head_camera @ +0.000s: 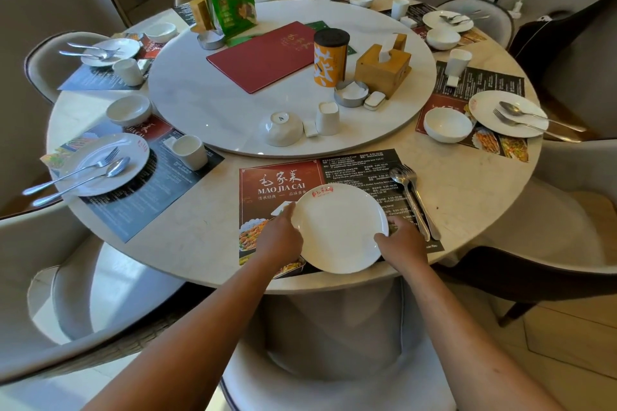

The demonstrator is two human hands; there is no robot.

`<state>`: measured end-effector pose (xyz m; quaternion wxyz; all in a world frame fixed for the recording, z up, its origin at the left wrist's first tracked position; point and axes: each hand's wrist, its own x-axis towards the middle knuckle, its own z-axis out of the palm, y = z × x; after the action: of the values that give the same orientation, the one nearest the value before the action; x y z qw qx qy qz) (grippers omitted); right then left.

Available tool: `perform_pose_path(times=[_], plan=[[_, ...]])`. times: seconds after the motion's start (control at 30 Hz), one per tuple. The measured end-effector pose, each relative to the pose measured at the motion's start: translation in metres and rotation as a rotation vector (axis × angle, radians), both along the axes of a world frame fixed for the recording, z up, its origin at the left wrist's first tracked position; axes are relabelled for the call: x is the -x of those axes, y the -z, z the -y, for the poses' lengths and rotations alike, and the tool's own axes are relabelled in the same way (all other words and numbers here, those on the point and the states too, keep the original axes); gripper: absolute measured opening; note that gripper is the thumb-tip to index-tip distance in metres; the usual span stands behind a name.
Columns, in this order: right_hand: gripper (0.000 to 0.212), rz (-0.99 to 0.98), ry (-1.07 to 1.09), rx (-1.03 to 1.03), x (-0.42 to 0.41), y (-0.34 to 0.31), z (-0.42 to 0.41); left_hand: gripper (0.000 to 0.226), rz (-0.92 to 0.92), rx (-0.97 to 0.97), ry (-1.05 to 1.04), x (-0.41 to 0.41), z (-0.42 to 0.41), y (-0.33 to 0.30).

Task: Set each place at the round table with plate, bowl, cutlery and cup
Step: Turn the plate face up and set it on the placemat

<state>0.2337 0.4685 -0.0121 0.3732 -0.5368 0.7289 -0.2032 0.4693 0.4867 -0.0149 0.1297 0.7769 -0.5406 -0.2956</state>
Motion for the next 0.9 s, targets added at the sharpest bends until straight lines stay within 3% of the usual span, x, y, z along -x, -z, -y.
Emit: perform_pose_path(times=[0.1,0.27,0.53,0.77,0.9], plan=[[0.036,-0.061,0.004,0.018,-0.003,-0.002,-0.001,0.068,-0.014,0.004,0.0,0.0,-0.001,-0.001],[0.043,-0.353,-0.102,0.231,-0.022,-0.012,0.013,0.057,0.067,0.051,-0.015,-0.004,0.006,-0.011],[0.054,-0.449,-0.34,0.255,-0.072,-0.034,0.07,0.055,0.255,0.199,0.016,-0.035,0.065,-0.044],[0.052,-0.5,-0.434,0.288,-0.133,-0.036,0.135,0.08,0.498,0.294,0.153,-0.068,0.151,-0.058],[0.054,-0.521,-0.467,0.249,-0.155,-0.022,0.152,0.105,0.568,0.238,0.267,-0.081,0.196,-0.051]])
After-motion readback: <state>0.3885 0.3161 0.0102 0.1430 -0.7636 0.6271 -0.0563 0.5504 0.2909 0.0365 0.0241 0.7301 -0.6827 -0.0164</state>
